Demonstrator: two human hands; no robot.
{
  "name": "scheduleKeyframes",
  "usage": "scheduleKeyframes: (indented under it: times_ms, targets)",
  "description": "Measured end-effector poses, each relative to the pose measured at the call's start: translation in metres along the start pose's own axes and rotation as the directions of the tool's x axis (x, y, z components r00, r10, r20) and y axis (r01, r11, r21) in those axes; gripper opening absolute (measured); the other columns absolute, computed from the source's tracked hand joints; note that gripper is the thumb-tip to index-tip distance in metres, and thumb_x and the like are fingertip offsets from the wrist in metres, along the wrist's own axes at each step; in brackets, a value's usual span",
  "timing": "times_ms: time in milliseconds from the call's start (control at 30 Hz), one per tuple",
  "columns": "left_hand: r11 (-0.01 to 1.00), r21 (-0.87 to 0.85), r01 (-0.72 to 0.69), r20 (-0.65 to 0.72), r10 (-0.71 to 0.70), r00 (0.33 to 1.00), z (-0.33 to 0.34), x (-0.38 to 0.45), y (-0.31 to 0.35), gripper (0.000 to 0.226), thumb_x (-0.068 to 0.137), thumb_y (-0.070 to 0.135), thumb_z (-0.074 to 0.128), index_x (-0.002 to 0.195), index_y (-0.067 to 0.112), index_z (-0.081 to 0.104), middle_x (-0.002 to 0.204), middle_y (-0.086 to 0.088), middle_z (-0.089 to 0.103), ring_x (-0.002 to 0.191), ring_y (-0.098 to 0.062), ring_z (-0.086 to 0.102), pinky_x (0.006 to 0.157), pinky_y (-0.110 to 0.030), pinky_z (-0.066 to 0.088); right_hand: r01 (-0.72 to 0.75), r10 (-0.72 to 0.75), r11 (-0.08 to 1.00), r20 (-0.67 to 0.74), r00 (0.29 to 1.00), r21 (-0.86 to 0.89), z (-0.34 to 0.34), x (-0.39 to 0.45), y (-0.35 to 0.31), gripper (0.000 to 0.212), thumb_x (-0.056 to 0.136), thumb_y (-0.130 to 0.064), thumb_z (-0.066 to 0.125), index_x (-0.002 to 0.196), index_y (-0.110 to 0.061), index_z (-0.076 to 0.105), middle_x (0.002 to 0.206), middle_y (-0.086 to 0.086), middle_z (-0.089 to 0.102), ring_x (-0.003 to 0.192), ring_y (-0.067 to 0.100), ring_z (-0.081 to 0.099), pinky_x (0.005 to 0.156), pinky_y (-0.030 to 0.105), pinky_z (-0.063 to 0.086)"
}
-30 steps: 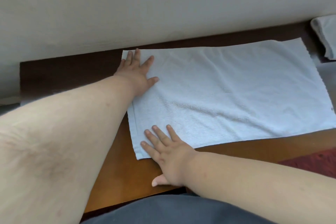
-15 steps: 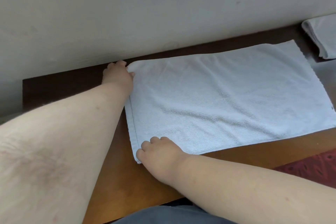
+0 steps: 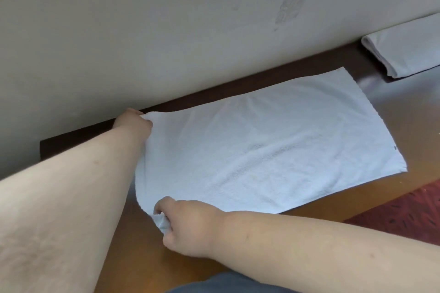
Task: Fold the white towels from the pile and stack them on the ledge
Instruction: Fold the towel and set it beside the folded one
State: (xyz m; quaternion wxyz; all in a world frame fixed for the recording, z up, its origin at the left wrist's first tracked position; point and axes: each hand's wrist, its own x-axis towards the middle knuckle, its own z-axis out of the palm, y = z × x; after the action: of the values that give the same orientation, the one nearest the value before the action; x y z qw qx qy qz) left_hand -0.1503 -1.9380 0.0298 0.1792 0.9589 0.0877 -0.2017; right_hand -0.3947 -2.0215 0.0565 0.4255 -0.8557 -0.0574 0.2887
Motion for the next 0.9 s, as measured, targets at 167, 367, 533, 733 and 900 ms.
scheduleKeyframes:
  times_ms: [167,367,533,733,900]
  targets:
    - [0.978,-0.186,-0.090,-0.060,0.081,0.995,0.003,-0.014,0.019,0.035,0.092,0.036,0.064,0.119,0.015,0.057,0.101,-0.004,0.061,0.090,-0.027,0.058,0.078,-0.028,0.044,-0.172,0.209,0.955,-0.139,0.968,0.243,-0.020,-0.011,0.024,0.009,0.083,-0.034,0.047,0.082,-0.025,0.048,0.071,-0.008,0.051,0.064,0.016,0.049,0.057,0.029,0.038]
    - [0.938,-0.214,-0.271,0.012,0.280,0.960,0.019,-0.031,0.065,0.014,0.096,0.025,0.052,0.102,0.022,0.064,0.086,-0.003,0.065,0.072,-0.022,0.061,0.068,-0.023,0.045,-0.247,0.430,0.846,-0.328,0.841,0.473,-0.045,-0.038,0.070,0.019,0.088,-0.035,0.051,0.080,-0.017,0.049,0.066,-0.006,0.048,0.059,0.013,0.045,0.057,0.030,0.038]
    - [0.915,-0.177,-0.362,0.183,0.392,0.902,0.031,-0.041,0.111,0.040,0.096,0.006,0.040,0.125,0.023,0.063,0.122,-0.015,0.065,0.100,-0.030,0.063,0.095,-0.035,0.051,-0.277,0.629,0.706,-0.398,0.668,0.652,-0.070,-0.073,0.111,0.012,0.086,-0.026,0.047,0.091,-0.030,0.057,0.084,0.000,0.065,0.075,0.020,0.063,0.064,0.032,0.050]
    - [0.785,0.167,-0.597,0.176,0.572,0.801,0.031,-0.047,0.162,0.022,0.096,0.015,0.054,0.113,0.017,0.068,0.110,-0.010,0.068,0.098,-0.030,0.062,0.076,-0.026,0.039,-0.289,0.766,0.567,-0.364,0.529,0.772,-0.094,-0.119,0.150,0.020,0.089,-0.023,0.041,0.090,-0.019,0.061,0.091,0.007,0.068,0.087,0.031,0.068,0.083,0.049,0.059]
    - [0.684,0.353,-0.639,0.089,0.655,0.751,0.036,-0.066,0.228,0.023,0.093,0.035,0.063,0.097,0.015,0.073,0.103,-0.014,0.063,0.089,-0.034,0.061,0.078,-0.031,0.050,-0.325,0.794,0.533,-0.329,0.511,0.781,-0.109,-0.170,0.181,0.019,0.086,-0.028,0.046,0.085,-0.025,0.064,0.083,0.002,0.071,0.081,0.026,0.070,0.077,0.042,0.060]
